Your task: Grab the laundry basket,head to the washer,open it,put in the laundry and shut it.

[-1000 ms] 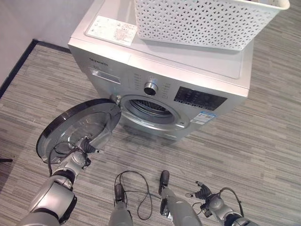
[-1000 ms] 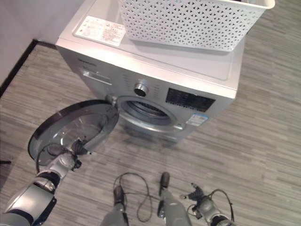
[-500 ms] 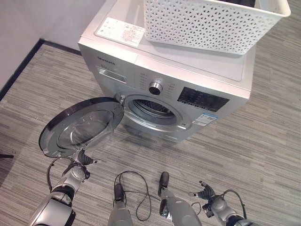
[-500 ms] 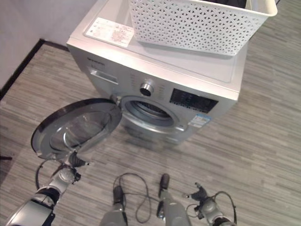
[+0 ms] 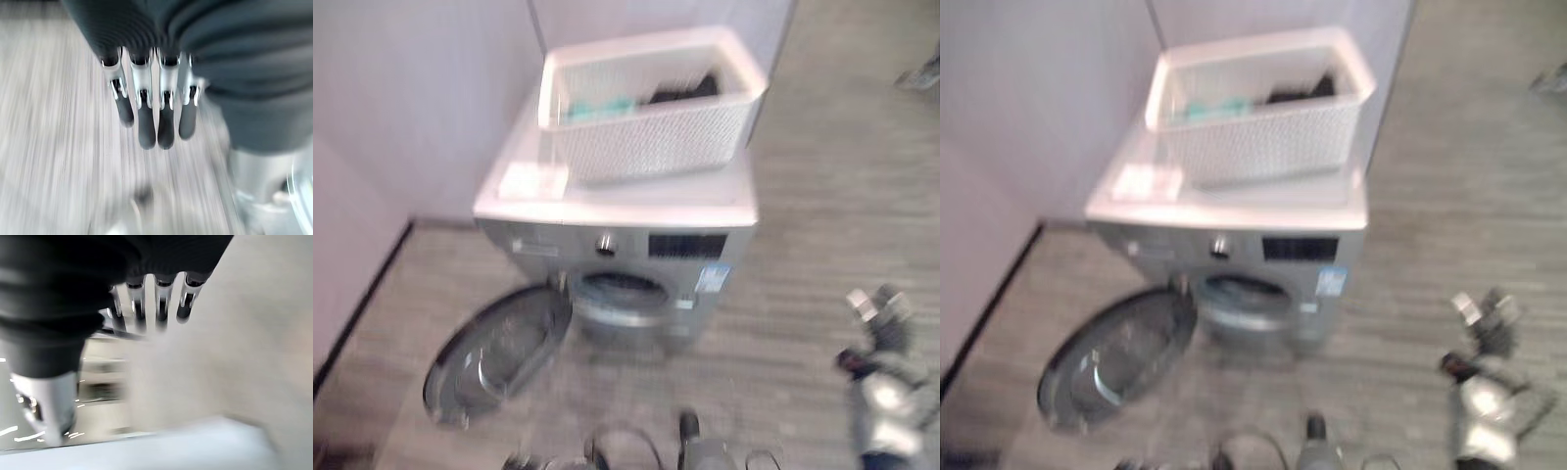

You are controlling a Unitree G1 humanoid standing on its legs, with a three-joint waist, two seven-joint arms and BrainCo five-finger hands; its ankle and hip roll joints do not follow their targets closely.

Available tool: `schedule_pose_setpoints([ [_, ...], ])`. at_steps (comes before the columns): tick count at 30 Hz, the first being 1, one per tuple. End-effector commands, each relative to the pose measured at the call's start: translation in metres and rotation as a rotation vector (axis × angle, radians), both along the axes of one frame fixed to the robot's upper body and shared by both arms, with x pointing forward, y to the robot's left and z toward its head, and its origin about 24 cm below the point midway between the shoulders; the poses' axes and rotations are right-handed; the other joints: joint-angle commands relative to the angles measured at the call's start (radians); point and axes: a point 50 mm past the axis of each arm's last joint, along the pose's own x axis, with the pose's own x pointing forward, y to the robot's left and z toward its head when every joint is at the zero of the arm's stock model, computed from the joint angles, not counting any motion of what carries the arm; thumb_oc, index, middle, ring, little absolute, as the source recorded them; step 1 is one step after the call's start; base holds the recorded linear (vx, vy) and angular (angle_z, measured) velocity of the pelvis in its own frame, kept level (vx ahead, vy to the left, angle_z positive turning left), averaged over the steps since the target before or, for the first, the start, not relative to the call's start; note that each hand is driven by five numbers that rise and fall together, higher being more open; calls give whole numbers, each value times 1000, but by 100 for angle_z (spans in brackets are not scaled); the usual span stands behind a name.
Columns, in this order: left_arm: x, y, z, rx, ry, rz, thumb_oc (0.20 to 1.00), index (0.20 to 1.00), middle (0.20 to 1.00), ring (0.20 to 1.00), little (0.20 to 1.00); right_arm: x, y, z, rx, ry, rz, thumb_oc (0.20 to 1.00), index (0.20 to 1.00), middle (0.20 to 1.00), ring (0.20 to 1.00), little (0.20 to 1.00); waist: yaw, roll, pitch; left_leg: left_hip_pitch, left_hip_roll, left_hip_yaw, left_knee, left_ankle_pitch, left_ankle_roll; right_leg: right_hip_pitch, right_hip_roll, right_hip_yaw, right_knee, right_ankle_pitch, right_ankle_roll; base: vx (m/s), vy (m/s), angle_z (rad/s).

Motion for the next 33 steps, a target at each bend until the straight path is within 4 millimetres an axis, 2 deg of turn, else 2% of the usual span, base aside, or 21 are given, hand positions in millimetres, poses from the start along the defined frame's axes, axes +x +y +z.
schedule_pose_setpoints([
  [1, 64, 20, 24, 59, -206, -3, 1000, 1000, 1000, 1000, 1000, 13, 5, -11, 16, 35, -48, 1000, 1000, 1000, 1000, 1000, -17, -150, -38, 67, -129, -10, 18, -47, 93, -12, -206, 77, -92, 138, 122, 40, 147, 20],
  [2, 75, 18, 28, 49, -256, -2, 1000, 1000, 1000, 1000, 1000, 14, -1, 15, -60, -36, -79, 1000, 1000, 1000, 1000, 1000, -12, -147, -39, 79, -139, -28, 18, -57, 102, -7, -220, 65, -45, 119, 121, 39, 146, 55],
  [3, 76, 18, 29, 49, -257, -3, 1000, 1000, 1000, 1000, 1000, 13, -1, 15, -60, -36, -80, 1000, 1000, 1000, 1000, 1000, -12, -150, -39, 76, -141, -27, 17, -51, 102, -10, -222, 66, -45, 122, 120, 86, 134, 48],
  [4, 87, 10, 32, 32, -296, -52, 1000, 1000, 1000, 1000, 1000, 9, -5, 40, -150, -102, -119, 1000, 1000, 1000, 1000, 1000, -10, -143, -35, 87, -146, -55, 20, -63, 112, -9, -222, 65, 10, 111, 116, 29, 44, 20],
  [5, 87, 9, 32, 32, -296, -53, 1000, 1000, 1000, 1000, 1000, 9, -5, 40, -150, -102, -121, 1000, 1000, 1000, 1000, 1000, -10, -146, -36, 84, -148, -54, 18, -57, 111, -13, -224, 65, 9, 115, 114, 76, 98, 6],
  [6, 98, 0, 35, 18, -329, -107, 1000, 1000, 1000, 1000, 1000, 5, -5, 64, -242, -165, -145, 1000, 1000, 1000, 1000, 1000, -11, -138, -22, 89, -149, -74, 28, -64, 120, -24, -211, 55, 75, 112, 110, 3, 41, 31],
  [7, 99, 0, 36, 18, -330, -108, 1000, 1000, 1000, 1000, 1000, 5, -5, 64, -242, -166, -147, 1000, 1000, 1000, 1000, 1000, -10, -140, -24, 84, -151, -74, 27, -57, 120, -29, -213, 56, 75, 116, 108, 23, 54, 37],
  [8, 111, -9, 40, 11, -356, -168, 1000, 1000, 1000, 1000, 1000, 3, 3, 81, -304, -222, -140, 1000, 1000, 1000, 1000, 1000, -15, -132, -10, 79, -145, -85, 37, -52, 119, -40, -202, 33, 119, 105, 98, 3, 0, 32],
  [12, 115, -17, 41, -14, -369, -197, 1000, 1000, 1000, 1000, 1000, 0, 13, 73, -329, -190, -98, 1000, 1000, 1000, 1000, 1000, -16, -126, -16, 91, -139, -99, 7, -37, 112, -31, -199, 1, 113, 108, 94, 28, -22, 19],
  [13, 115, -18, 41, -24, -370, -198, 1000, 1000, 1000, 1000, 1000, 1, 18, 52, -275, -114, -51, 1000, 1000, 1000, 1000, 1000, -13, -134, -23, 92, -134, -104, -8, -29, 105, -25, -197, 1, 90, 106, 95, 21, -44, 22],
  [14, 115, -18, 40, -23, -369, -198, 1000, 1000, 1000, 1000, 1000, 1, 18, 51, -273, -113, -50, 1000, 1000, 1000, 1000, 1000, -13, -135, -25, 93, -134, -104, -10, -28, 105, -24, -197, 1, 88, 107, 95, 13, -102, 27],
  [15, 117, -18, 41, -20, -372, -206, 1000, 1000, 1000, 1000, 1000, 6, 26, 21, -178, -19, 14, 1000, 1000, 1000, 1000, 1000, -4, -149, -28, 85, -134, -103, -6, -29, 100, -14, -202, 4, 60, 119, 99, -2, -60, 18],
  [16, 116, -17, 41, -19, -371, -205, 1000, 1000, 1000, 1000, 1000, 7, 26, 21, -177, -19, 16, 1000, 1000, 1000, 1000, 1000, -5, -151, -29, 84, -135, -102, -5, -29, 100, -14, -202, 5, 58, 120, 100, -13, -91, 5],
  [17, 115, -16, 41, -17, -368, -199, 1000, 1000, 1000, 1000, 1000, 9, 31, 5, -145, 45, 56, 1000, 1000, 1000, 1000, 1000, 0, -158, -30, 78, -136, -98, -3, -30, 99, -12, -208, 6, 42, 130, 103, -44, -97, -3],
  [18, 114, -13, 41, -18, -369, -192, 1000, 1000, 1000, 1000, 1000, 11, 40, -27, -109, 193, 110, 1000, 1000, 1000, 1000, 1000, 14, -170, -31, 68, -134, -86, 0, -30, 94, -4, -217, 3, 7, 141, 106, -43, -98, -6],
  [19, 114, -13, 41, -17, -369, -191, 1000, 1000, 1000, 1000, 1000, 11, 40, -27, -108, 193, 112, 1000, 1000, 1000, 1000, 1000, 14, -171, -32, 68, -134, -85, 0, -31, 94, -4, -216, 4, 5, 143, 106, -46, -106, -19],
  [20, 109, -8, 39, -9, -350, -175, 1000, 1000, 1000, 1000, 1000, 8, 46, -59, -57, 333, 145, 1000, 1000, 1000, 1000, 1000, 27, -180, -35, 64, -134, -73, 4, -32, 91, 2, -221, -4, -16, 141, 106, -11, -39, -29],
  [21, 109, -8, 40, -8, -350, -174, 1000, 1000, 1000, 1000, 1000, 9, 47, -60, -57, 332, 147, 1000, 1000, 1000, 1000, 1000, 26, -181, -35, 64, -134, -71, 4, -32, 91, 2, -220, -3, -17, 142, 106, 1, -65, -23],
  [27, 93, -4, 31, -10, -296, -129, 1000, 1000, 1000, 1000, 1000, -21, 69, -140, 56, 676, 212, 1000, 1000, 1000, 1000, 1000, 44, -187, -45, 64, -123, -79, -1, -21, 76, 24, -205, -16, -42, 116, 97, 22, -67, -5],
  [32, 85, -3, 27, -5, -257, -143, 1000, 1000, 1000, 1000, 1000, -50, 84, -184, 144, 893, 249, 1000, 1000, 1000, 1000, 1000, 55, -185, -61, 71, -108, -95, -23, -8, 62, 50, -186, -38, -72, 100, 88, 23, -68, 4],
  [33, 85, -3, 27, -5, -258, -142, 1000, 1000, 1000, 1000, 1000, -49, 84, -184, 144, 893, 250, 1000, 1000, 1000, 1000, 1000, 53, -185, -60, 72, -108, -95, -24, -7, 62, 52, -186, -39, -72, 100, 88, 28, -76, 12],
])
